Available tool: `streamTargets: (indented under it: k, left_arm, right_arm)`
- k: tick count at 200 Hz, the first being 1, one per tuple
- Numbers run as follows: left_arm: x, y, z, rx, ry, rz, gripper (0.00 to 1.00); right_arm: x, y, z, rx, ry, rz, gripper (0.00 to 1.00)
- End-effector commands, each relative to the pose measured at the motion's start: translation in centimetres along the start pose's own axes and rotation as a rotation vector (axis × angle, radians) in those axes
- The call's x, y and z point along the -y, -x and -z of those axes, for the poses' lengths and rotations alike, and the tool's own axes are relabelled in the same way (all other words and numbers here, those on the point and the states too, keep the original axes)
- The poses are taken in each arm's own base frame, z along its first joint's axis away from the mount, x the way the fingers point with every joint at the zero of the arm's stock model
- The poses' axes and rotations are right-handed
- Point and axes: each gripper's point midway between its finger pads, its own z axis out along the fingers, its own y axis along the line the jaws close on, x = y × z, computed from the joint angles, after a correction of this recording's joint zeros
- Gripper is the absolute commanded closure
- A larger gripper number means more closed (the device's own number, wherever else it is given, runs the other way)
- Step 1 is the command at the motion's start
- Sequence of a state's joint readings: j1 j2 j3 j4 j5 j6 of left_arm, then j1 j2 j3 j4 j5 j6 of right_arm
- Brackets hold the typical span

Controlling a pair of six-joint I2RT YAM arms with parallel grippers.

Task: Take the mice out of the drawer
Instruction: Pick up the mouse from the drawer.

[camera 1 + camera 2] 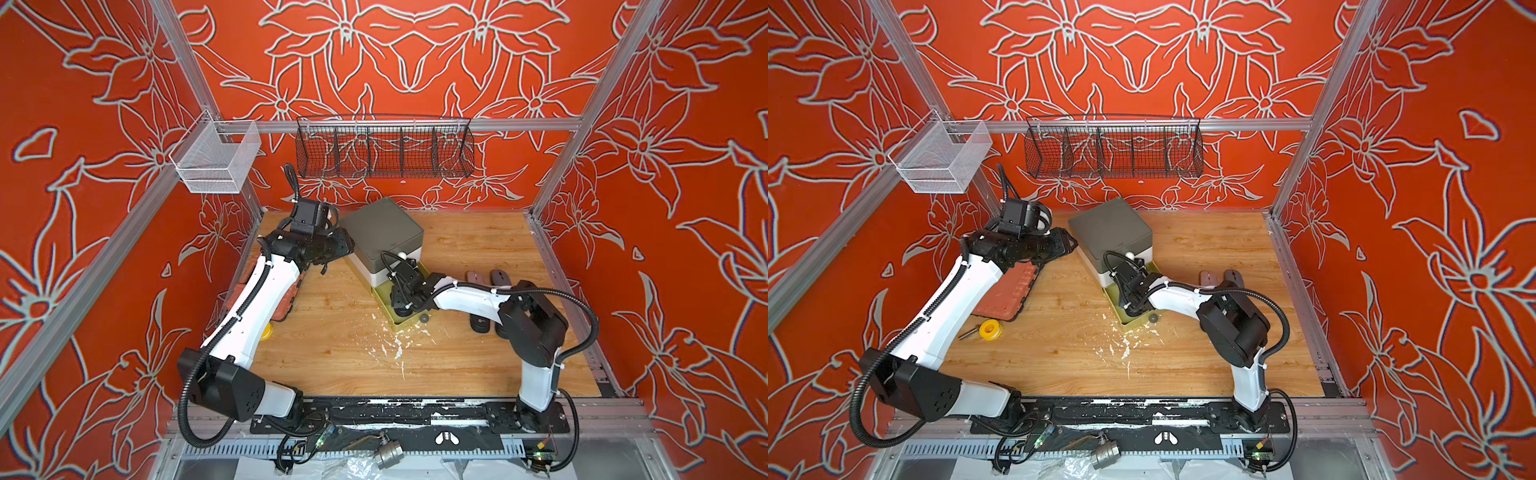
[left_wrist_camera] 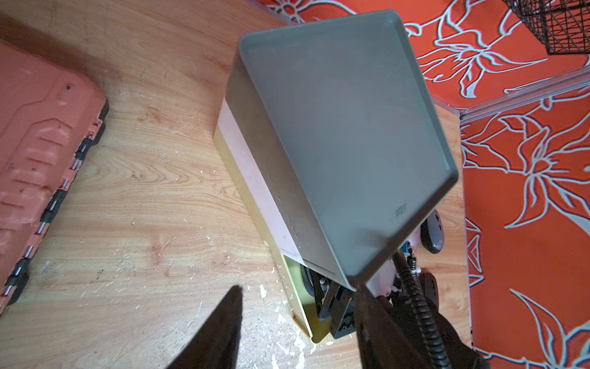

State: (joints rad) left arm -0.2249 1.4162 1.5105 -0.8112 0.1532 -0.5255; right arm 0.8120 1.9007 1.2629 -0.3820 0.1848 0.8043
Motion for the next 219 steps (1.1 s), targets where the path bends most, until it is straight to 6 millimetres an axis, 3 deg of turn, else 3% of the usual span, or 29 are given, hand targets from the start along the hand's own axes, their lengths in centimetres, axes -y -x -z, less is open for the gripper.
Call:
streamTargets:
  k: [1, 28, 68, 136, 219]
  left_arm:
    - [0.5, 0.6, 1.0, 0.036, -0.022, 0.014, 0.45]
    - [0.5, 0.6, 1.2, 0.039, -0.025, 0.016, 0.45]
    - [0.7, 0.8, 1.2, 0.045, -0.031, 0.016, 0.45]
    - [0.7, 0.9, 1.3, 0.056, -0.035, 0.034, 0.45]
    - [0.6, 0.8, 1.4, 0.056, -0.032, 0.036, 0.45]
  right_arm:
    - [3.7, -1.6, 0.0, -0.048, -0.117, 0.001, 0.35]
    - [3.8, -1.2, 0.9, -0.036, -0.111, -0.022, 0.36]
    - [1.0, -1.1, 0.9, -0.053, 0.025, 0.052, 0.33]
    - [1.3, -2.5, -0.4, -0.124, -0.001, 0.105, 0.3]
    - [3.2, -3.7, -2.3, -0.181, -0.123, 0.148, 0.31]
